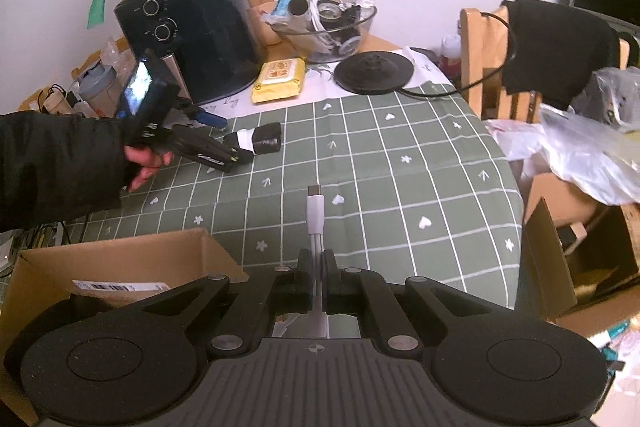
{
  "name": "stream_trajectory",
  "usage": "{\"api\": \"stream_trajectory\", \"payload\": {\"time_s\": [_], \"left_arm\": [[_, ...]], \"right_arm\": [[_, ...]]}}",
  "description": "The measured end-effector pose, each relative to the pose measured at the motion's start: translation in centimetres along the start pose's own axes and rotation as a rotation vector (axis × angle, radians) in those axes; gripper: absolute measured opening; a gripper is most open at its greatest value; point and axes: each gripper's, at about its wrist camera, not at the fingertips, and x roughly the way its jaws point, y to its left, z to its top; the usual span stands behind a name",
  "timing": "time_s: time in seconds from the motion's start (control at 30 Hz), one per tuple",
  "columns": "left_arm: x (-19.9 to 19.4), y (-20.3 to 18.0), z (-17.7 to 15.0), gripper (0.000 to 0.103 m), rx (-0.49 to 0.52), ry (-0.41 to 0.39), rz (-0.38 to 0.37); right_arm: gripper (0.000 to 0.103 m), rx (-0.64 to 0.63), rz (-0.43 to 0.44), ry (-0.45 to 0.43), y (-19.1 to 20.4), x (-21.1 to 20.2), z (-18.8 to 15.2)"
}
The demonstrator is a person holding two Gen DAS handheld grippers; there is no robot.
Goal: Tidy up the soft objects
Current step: 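Reach the left gripper to the black taped roll while the right holds the cable, then close the left gripper on the black taped roll and lift it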
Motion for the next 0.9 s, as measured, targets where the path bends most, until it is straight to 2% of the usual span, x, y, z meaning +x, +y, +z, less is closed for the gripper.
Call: {"api": "stream_trajectory", "payload": {"time_s": [0.03,0.1,0.17,0.43,0.6,0.9], "left_arm": [[0.3,-0.1,-0.1,0.065,0.008,0.003,-0.003],[0.3,0.4,0.1,0.047,-0.027,0.004,-0.03],[0.3,0.6,0.5,0.045,-0.06,0.043,-0.043],[-1.0,0.6,-0.6,0.041,-0.142,0.102,-0.057],[-4.3,1.0,-1.8,0.041,-0.229,0.067,-0.049],[-11.8,1.5,-1.7,0.041,-0.313,-0.027,0.007]], "right_arm": [[0.006,0.004,-0.001,0.001,0.0,-0.2,-0.2],[0.006,0.011,-0.002,0.002,0.0,-0.6,-0.4],[0.006,0.013,-0.002,0.004,-0.1,-1.0,-0.6],[0.006,-0.01,0.016,-0.003,0.0,-1.5,-0.4],[0.006,-0.043,0.061,-0.005,0.3,-1.0,0.4],[0.006,-0.111,0.117,-0.037,1.0,-1.0,2.5]]}}
